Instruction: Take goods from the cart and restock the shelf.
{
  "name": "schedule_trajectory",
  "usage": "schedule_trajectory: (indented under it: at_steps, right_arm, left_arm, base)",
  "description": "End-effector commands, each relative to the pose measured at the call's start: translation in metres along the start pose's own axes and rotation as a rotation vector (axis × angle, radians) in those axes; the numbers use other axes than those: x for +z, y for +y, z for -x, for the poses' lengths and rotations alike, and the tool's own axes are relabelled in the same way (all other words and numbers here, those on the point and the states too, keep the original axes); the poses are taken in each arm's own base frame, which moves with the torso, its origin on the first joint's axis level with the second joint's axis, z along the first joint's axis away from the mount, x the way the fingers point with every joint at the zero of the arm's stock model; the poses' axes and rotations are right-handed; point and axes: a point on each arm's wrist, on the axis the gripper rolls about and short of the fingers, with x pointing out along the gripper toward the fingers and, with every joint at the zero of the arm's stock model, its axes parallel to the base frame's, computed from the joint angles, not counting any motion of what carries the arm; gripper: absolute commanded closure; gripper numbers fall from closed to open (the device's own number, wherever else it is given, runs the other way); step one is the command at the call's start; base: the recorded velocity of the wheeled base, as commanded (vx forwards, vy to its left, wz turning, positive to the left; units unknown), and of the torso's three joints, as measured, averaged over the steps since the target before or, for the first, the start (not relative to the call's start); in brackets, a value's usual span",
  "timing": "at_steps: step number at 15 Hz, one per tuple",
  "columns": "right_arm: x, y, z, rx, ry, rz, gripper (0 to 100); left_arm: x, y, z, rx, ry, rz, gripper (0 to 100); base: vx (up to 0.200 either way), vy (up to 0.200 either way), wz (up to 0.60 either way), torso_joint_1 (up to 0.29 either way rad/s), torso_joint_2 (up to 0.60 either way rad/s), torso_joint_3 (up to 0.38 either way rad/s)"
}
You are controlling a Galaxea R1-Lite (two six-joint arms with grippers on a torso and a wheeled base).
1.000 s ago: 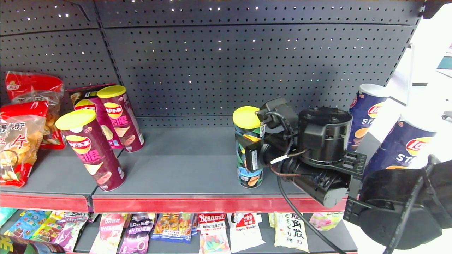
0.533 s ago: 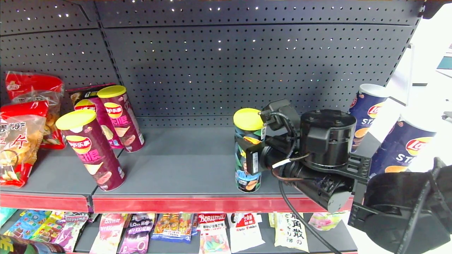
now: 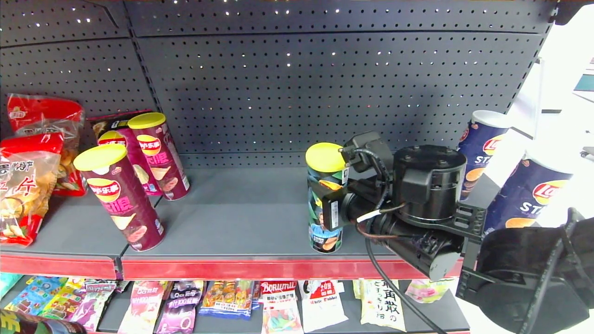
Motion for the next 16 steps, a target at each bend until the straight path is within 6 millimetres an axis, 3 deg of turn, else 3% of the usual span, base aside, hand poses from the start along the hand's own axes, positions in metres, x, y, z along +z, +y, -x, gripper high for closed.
schedule_trajectory:
  at_steps: [1,10,11,16]
  right_arm:
    - [0.0008,0.0033,0.0001,0.009,-0.003,0.002,100]
    - [0.0041,0.0022,0.0035,-0.014,-0.014,-0.003,100]
    - [0.0041,0.0022,0.0030,-0.022,-0.014,-0.002,0]
    - [0.0072,0.0059,0.0089,-0.014,-0.025,-0.007,0]
  left_arm:
    - [0.0008,0.0001,0.0001,0.000,-0.002,0.000,100]
    - [0.0003,0.0000,0.0004,-0.001,-0.003,0.000,100]
    - [0.0002,-0.0002,0.0014,0.000,-0.009,-0.001,100]
    - [-0.0037,-0.0010,0.0046,0.001,-0.018,-0.002,100]
  base:
    - [0.000,0.000,0.00,0.000,0.00,0.000]
    - [0.000,0.000,0.00,0.000,0.00,0.000]
    - [0.000,0.000,0.00,0.000,0.00,0.000]
    - [0.000,0.000,0.00,0.000,0.00,0.000]
